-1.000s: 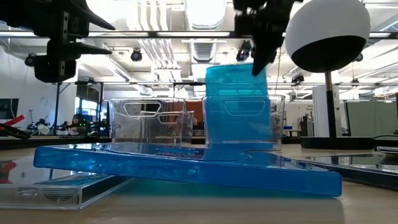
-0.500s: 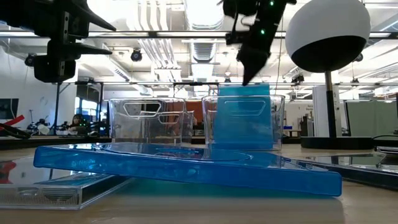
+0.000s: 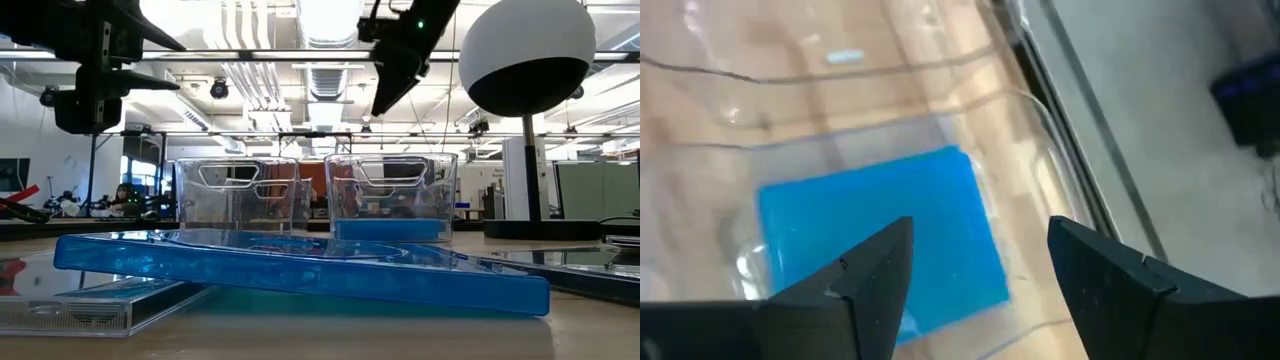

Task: Pick & place jewel cases by type
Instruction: Put the blue cd case into the right transparent bin

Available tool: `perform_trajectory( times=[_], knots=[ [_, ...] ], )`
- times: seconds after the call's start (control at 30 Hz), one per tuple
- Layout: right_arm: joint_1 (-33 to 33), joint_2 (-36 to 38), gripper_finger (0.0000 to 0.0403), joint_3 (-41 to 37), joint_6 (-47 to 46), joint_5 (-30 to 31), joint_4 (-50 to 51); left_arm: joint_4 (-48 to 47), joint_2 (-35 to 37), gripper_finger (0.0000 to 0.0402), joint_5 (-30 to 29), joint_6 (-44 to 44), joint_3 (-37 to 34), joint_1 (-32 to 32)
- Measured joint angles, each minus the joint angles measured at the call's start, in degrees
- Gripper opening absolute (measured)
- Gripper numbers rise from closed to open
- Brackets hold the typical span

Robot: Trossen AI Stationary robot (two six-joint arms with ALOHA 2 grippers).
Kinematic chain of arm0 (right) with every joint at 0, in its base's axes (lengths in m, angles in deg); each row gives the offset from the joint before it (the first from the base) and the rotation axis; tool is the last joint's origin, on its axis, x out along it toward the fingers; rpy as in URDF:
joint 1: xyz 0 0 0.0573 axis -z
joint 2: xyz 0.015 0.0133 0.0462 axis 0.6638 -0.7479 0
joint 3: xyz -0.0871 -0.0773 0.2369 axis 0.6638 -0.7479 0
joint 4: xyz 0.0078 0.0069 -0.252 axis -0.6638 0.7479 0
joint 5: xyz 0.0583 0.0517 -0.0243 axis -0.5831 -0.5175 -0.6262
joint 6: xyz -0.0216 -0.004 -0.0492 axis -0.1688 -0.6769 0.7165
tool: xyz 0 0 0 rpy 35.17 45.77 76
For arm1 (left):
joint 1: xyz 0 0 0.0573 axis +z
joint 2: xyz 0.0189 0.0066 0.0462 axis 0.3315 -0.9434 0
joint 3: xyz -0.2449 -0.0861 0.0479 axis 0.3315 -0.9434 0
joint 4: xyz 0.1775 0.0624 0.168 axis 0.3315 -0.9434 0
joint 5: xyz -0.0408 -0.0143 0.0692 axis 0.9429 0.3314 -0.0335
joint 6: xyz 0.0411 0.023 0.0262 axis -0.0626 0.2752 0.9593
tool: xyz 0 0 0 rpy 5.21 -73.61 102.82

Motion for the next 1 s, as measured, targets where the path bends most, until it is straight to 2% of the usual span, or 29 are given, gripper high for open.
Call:
perform_trajectory(
  times=[0.07, 0.23, 0.37, 0.5, 0.63, 0.83, 1.0],
  knots=[
    [-0.51, 0.05, 0.0226, 0.00, -0.18, -3.07, 0.02, -0.03, 0.00, 0.0160, 0.00, 0.02, 0.00, 0.00],
    [-1.25, -0.20, 0.0226, -0.41, -5.18, -23.77, 0.59, -0.59, 0.00, 0.0160, 0.53, 0.05, 0.00, -0.02],
    [-3.97, -0.19, 0.0226, -1.09, -10.48, -30.22, 3.29, -1.36, -0.84, 0.0160, 2.71, 1.77, 0.00, -0.10],
    [-7.42, -0.16, 0.0226, -3.13, -19.80, -37.79, 7.99, -1.59, -3.78, 0.0160, 7.15, 5.36, 0.00, -0.20],
    [-13.56, -0.41, 0.0226, -5.97, -26.76, -39.33, 7.35, -1.54, -8.57, 0.0160, 15.52, 5.77, 0.00, -0.20],
    [-21.63, -4.11, 0.0226, -8.58, -40.44, -39.44, 0.95, -1.42, -17.18, 0.0160, 27.67, 11.07, 0.00, -0.24],
    [-25.41, -8.83, 0.0226, -8.74, -54.78, -40.18, -8.33, 1.77, -21.72, 0.0160, 31.57, 12.15, 0.00, -0.21]
  ],
)
